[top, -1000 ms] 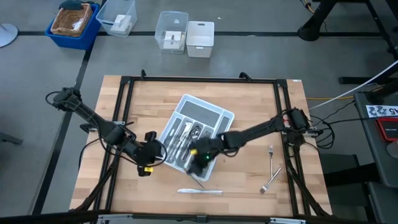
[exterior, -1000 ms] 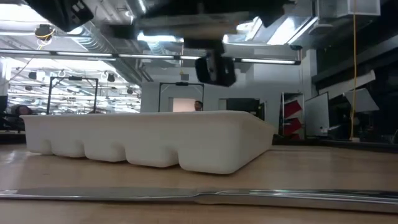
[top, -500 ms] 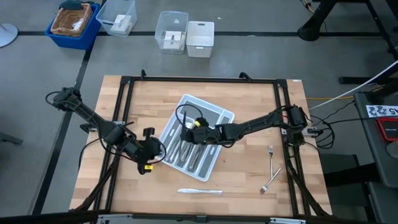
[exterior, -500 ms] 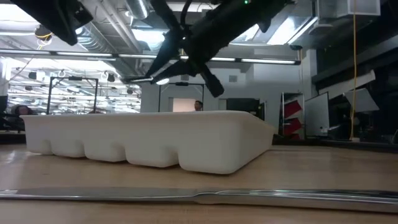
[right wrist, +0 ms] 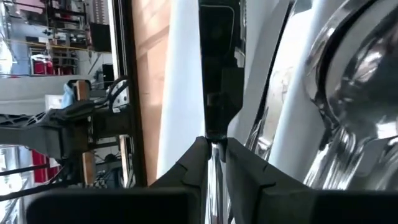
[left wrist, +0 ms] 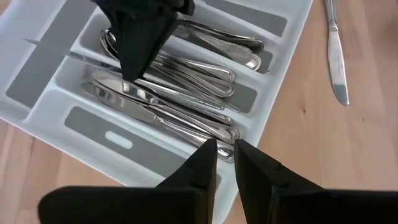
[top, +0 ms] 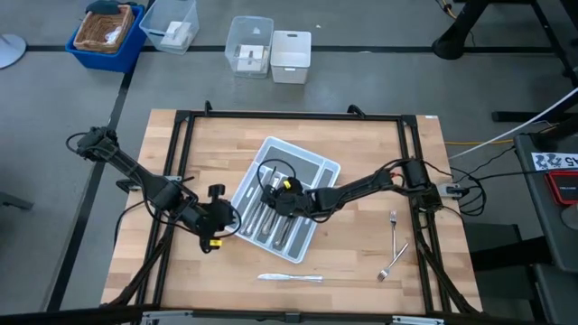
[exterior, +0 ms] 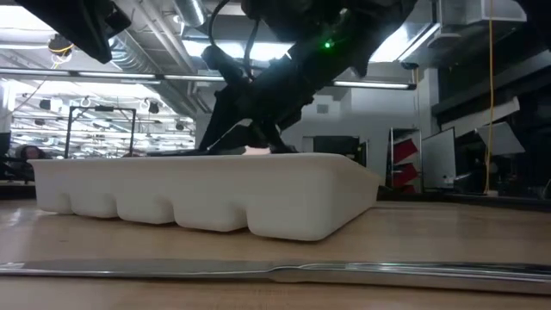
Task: Sort silverware
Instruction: Put the silver knife into the white cutlery tray
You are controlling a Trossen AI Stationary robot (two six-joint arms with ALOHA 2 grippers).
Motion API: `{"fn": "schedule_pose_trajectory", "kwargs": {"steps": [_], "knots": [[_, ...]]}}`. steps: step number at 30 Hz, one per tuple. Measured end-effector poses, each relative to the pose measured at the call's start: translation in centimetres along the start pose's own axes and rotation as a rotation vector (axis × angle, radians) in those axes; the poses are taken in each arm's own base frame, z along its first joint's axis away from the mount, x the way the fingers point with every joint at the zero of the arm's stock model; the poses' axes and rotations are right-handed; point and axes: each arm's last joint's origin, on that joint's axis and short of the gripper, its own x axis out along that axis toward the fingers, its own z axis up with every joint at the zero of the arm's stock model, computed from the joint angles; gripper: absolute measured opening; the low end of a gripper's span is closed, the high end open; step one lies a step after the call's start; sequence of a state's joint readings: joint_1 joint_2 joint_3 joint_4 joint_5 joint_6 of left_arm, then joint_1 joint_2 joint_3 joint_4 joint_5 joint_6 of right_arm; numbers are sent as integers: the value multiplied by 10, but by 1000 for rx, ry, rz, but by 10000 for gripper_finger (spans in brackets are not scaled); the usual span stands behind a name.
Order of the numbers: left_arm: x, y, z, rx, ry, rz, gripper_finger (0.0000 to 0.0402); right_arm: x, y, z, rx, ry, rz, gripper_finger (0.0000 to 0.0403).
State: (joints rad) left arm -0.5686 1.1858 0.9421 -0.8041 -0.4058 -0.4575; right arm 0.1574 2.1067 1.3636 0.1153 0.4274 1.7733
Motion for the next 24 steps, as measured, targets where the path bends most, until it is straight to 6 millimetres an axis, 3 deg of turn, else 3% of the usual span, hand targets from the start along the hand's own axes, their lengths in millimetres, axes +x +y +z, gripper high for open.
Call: {"fn": "schedule_pose_trajectory", "kwargs": {"steps": [16,24], "knots": [[0,1,0,57,-11,26,46,5,-7,-1,-5,17,-22,48],[0,1,0,71,-11,26,46,5,-6,-2,-2,31,-20,98]]}}
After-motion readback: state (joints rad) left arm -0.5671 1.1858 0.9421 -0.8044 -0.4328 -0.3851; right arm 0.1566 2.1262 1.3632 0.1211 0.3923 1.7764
